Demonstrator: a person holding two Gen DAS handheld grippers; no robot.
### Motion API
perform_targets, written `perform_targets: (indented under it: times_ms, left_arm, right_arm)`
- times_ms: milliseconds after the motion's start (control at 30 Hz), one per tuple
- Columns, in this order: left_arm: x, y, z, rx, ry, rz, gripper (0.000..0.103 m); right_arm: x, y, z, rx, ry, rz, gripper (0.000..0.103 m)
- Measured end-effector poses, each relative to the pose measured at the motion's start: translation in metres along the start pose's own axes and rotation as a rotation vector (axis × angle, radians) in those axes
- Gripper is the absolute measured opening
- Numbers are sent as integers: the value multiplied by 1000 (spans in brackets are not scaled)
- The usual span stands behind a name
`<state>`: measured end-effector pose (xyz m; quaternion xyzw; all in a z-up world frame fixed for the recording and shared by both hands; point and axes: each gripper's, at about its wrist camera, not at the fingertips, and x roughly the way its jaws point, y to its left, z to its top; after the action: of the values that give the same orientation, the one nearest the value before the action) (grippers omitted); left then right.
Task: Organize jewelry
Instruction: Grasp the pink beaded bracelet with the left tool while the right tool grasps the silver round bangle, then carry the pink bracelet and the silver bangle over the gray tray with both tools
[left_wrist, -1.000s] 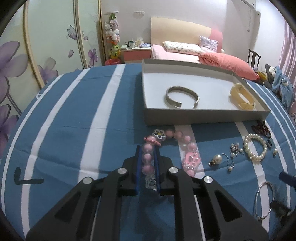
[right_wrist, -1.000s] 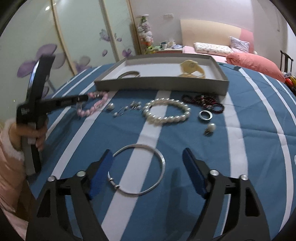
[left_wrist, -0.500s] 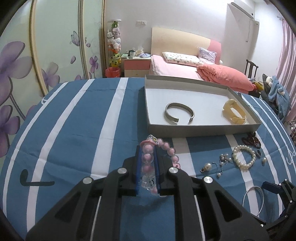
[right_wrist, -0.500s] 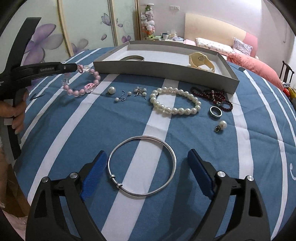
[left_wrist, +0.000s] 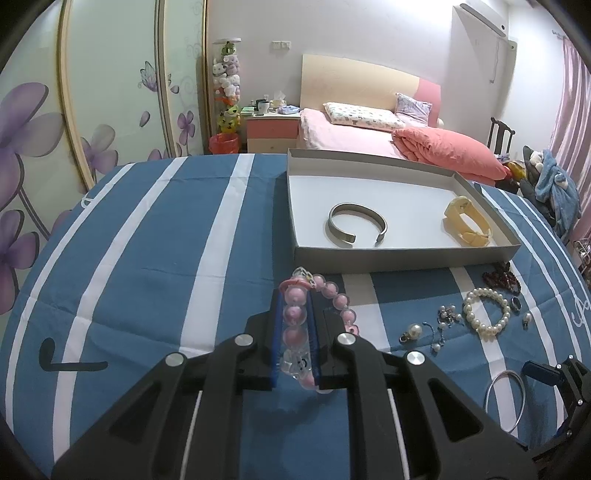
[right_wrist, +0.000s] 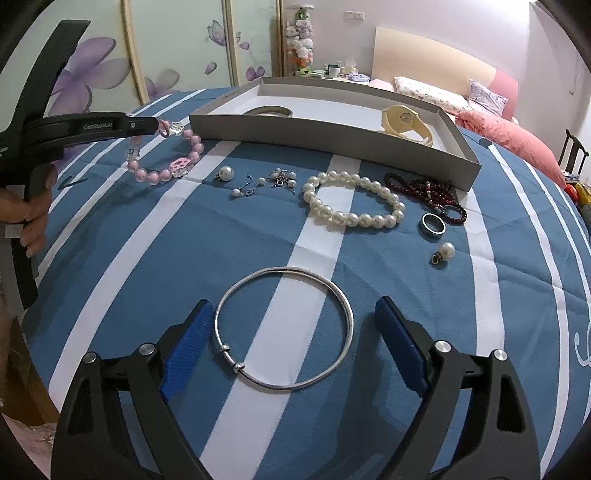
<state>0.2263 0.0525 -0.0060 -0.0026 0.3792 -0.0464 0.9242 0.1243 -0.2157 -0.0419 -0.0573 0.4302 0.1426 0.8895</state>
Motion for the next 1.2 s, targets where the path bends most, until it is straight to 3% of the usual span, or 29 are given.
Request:
perform_targets:
  times_ms: [100, 167, 567, 1200]
  left_arm:
    - [0, 0, 0, 0, 0, 1, 13]
    - [-1, 0, 0, 1, -1, 1, 13]
    - [-17, -1, 0, 0, -37, -21, 13]
    - [-52, -9, 4, -7, -124, -64, 13]
  right_arm:
    - [0, 0, 1, -3, -2, 1, 87]
    - [-2, 0, 1, -9, -11, 2, 74]
    - [-10, -28, -4, 85, -45, -15, 74]
    - [-42, -45, 10, 165, -259, 4, 74]
